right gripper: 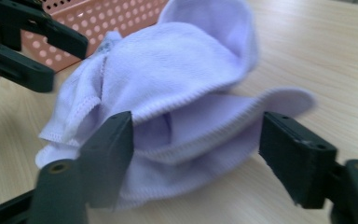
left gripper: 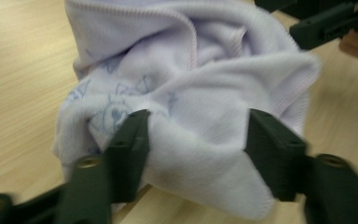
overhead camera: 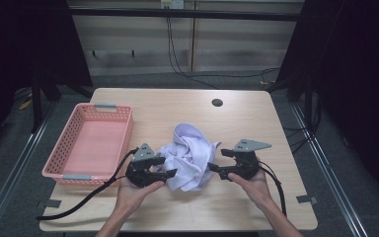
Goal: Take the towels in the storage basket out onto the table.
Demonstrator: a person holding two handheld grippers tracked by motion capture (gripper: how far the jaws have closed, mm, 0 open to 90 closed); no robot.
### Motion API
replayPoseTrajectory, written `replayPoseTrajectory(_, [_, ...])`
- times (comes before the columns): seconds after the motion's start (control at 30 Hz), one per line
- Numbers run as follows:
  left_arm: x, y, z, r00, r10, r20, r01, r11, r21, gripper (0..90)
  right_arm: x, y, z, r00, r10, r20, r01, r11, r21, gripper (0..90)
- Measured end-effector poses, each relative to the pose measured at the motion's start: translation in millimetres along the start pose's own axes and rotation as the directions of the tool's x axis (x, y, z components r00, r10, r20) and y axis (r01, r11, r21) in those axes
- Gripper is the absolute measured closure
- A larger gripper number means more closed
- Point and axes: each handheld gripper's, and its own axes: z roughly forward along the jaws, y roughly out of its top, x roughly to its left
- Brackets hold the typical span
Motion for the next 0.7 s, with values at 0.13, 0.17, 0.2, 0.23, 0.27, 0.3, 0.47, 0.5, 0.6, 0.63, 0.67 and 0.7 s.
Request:
replayPoseTrajectory(0.13, [4.8,-10.7,12.6,1.0,-0.005,0.006,0.004,0.9989,0.048,73.1,8.1,2.3,25.8,0.9984,-0.015,-0.055,0.017,0.999,0.042,29.8])
replayPoseTrajectory(0.17, [6.7,-12.8,12.7,0.9994,-0.023,0.026,0.021,0.9988,0.045,79.2,11.0,2.5,30.9,0.9976,-0.025,-0.065,0.029,0.998,0.054,33.7])
replayPoseTrajectory(0.2, [7.5,-14.3,11.8,0.9989,-0.037,0.027,0.036,0.9983,0.045,84.0,12.7,2.5,36.4,0.9969,-0.033,-0.072,0.038,0.997,0.068,37.0])
replayPoseTrajectory(0.23, [8.1,-15.0,10.0,0.9991,-0.036,0.024,0.035,0.998,0.052,85.6,13.6,2.5,41.9,0.997,-0.033,-0.07,0.039,0.996,0.084,43.0])
replayPoseTrajectory(0.27, [8.1,-15.4,7.4,0.9988,-0.041,0.026,0.039,0.9979,0.052,86.2,14.0,2.4,46.3,0.9971,-0.034,-0.068,0.041,0.994,0.1,49.0])
replayPoseTrajectory(0.3, [7.6,-15.9,3.4,0.9992,-0.036,0.019,0.035,0.9985,0.043,86.6,14.1,2.2,49.1,0.9968,-0.038,-0.07,0.046,0.993,0.109,57.5])
replayPoseTrajectory(0.47, [3.2,-14.8,-25.0,0.9991,-0.041,0.009,0.042,0.9989,-0.02,87.1,2.7,7.2,35.6,0.9997,-0.015,-0.018,0.016,0.998,0.053,79.2])
replayPoseTrajectory(0.5, [2.8,-14.1,-32.2,0.9989,-0.047,0.007,0.047,0.9979,-0.044,87.1,-0.8,9.0,30.5,1.0,-0.009,-0.003,0.009,0.999,0.037,79.7])
replayPoseTrajectory(0.6, [2.2,-10.2,-53.6,0.9973,-0.074,-0.004,0.073,0.9911,-0.112,87.4,-14.7,14.0,14.3,0.9996,0.018,0.023,-0.018,1.0,-0.012,79.8])
replayPoseTrajectory(0.63, [2.6,-9.1,-60.3,0.9966,-0.082,0.005,0.082,0.9875,-0.134,87.4,-18.5,16.0,8.2,0.9987,0.035,0.038,-0.034,0.999,-0.028,79.8])
replayPoseTrajectory(0.67, [3.1,-7.8,-66.3,0.9957,-0.092,0.009,0.092,0.9841,-0.152,87.5,-23.3,18.0,2.1,0.9982,0.041,0.044,-0.039,0.998,-0.044,79.8])
replayPoseTrajectory(0.7, [3.2,-6.0,-71.1,0.9953,-0.097,0.008,0.097,0.9821,-0.162,87.5,-27.3,20.6,-4.4,0.9973,0.043,0.06,-0.039,0.998,-0.054,79.7])
